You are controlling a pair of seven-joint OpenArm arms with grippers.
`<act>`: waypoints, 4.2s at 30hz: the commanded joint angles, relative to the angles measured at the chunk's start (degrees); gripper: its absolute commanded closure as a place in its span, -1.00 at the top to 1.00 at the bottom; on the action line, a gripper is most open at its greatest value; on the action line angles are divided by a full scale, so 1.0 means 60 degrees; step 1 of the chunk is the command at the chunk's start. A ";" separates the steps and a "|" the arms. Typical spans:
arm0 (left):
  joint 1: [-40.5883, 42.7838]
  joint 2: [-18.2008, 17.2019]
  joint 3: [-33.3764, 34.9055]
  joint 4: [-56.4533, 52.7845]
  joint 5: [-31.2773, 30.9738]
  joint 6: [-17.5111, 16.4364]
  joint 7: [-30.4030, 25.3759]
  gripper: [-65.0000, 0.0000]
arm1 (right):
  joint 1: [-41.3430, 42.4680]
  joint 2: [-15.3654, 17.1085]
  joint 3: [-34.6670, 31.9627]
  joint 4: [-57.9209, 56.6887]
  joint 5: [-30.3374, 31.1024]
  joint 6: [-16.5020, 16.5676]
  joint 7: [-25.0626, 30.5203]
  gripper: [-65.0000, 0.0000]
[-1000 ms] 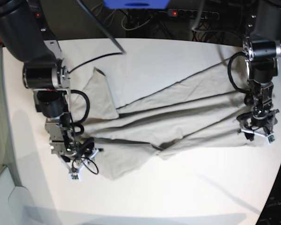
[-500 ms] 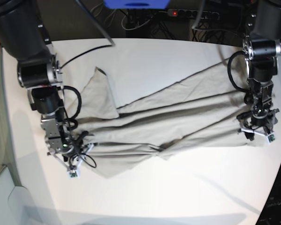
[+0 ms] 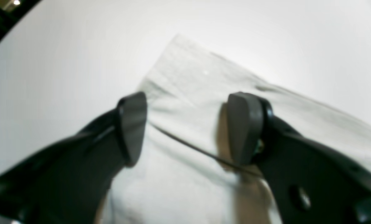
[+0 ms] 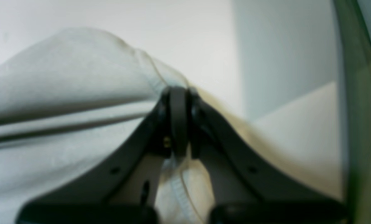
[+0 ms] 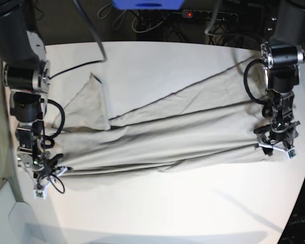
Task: Layout the t-shirt on the table in an organized manner, then fold the t-shirt properly
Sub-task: 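Drag the shirt edges with both grippers to straighten the shirt, then lift the held shirt end with the right gripper toward the left gripper, then swing the held shirt end with the right gripper to unfold it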
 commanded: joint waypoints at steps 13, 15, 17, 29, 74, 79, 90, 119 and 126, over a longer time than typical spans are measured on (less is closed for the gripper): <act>-0.0677 0.0251 -0.0023 0.2044 -0.0070 0.0064 0.0109 0.22 | -0.0492 0.0368 0.1019 0.0189 -0.0068 -0.0089 0.0094 -1.00; -0.0619 0.0295 -0.0023 0.2630 -0.0070 0.0064 0.0138 0.22 | -0.0492 0.0368 0.1019 0.0189 -0.0068 -0.0089 0.0094 -1.00; -0.0458 0.0353 -0.0023 0.3509 -0.0070 0.0064 0.0504 0.22 | -0.0463 0.0368 0.1019 0.0189 -0.0068 -0.0089 0.0094 -1.00; 0.3909 0.2449 -0.1752 1.0660 -0.0085 -0.0009 0.5823 0.21 | -0.0434 0.0397 0.1005 0.0189 -0.0068 -0.0089 0.0094 -1.00; 0.8275 0.0617 -0.2074 1.1964 -0.0041 -0.0023 0.8534 -0.99 | -0.3335 -0.0130 0.0844 0.7251 -0.0053 -0.0089 -0.2587 -1.00; 0.8275 0.0134 -0.2382 1.1846 -0.0041 -0.0023 0.8534 -0.99 | -0.4727 -0.0482 0.0844 0.9375 -0.0053 -0.0059 -0.3261 -1.00; 0.8187 0.0104 -0.3217 1.1861 0.0003 -0.0038 0.8534 -0.99 | -0.8111 -0.1258 -0.0270 1.3712 -0.0024 0.0204 -0.3481 -1.00; 0.8011 0.0163 -0.3275 1.1876 -0.0041 -0.0038 0.8534 -0.99 | -0.8448 0.0529 -0.4094 1.3932 -0.0068 0.3809 -0.5473 -1.00; 0.8026 0.0236 -0.3275 1.2491 -0.0070 -0.0038 0.8534 -0.99 | -0.8214 0.0529 -0.4138 1.3932 -0.0068 0.3824 -0.5708 -1.00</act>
